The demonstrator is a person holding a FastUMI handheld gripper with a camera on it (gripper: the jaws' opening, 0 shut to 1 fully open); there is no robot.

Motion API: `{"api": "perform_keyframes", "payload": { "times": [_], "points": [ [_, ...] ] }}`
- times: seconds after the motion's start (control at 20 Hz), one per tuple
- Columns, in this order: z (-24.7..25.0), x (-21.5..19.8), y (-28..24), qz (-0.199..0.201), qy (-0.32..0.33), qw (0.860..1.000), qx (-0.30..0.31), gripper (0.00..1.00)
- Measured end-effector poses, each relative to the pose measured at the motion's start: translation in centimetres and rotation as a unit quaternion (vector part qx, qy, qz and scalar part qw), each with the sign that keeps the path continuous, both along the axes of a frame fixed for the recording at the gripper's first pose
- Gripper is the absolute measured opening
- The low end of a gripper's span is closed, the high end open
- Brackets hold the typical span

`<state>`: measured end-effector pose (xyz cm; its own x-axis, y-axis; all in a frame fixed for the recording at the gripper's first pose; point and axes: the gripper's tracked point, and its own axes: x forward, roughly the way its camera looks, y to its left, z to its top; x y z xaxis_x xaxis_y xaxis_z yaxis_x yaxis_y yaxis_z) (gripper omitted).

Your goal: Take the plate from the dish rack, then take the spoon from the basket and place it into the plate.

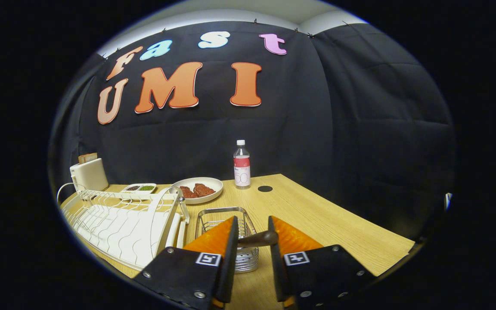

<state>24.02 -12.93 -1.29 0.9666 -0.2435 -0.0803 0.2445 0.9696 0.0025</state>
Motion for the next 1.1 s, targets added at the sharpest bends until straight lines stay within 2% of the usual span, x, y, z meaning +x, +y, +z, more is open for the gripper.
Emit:
{"api": "perform_keyframes", "payload": {
  "times": [0.1, 0.15, 0.25, 0.4, 0.65, 1.1],
  "points": [
    [0.3, 0.0, 1.3, 0.018, -0.007, 1.000, 0.013, 0.28],
    [0.3, 0.2, 1.4, 0.015, -0.004, 1.000, 0.011, 0.18],
    [0.3, 0.4, 2.0, 0.023, -0.003, 1.000, -0.009, 0.08],
    [0.7, -0.4, 3.2, 0.034, -0.002, 0.999, -0.025, 0.05],
    [3.3, -1.5, 3.6, 0.027, -0.020, 0.999, -0.041, 0.05],
    [9.0, -7.5, 5.6, 0.031, -0.061, 0.996, -0.057, 0.05]
  ]
}}
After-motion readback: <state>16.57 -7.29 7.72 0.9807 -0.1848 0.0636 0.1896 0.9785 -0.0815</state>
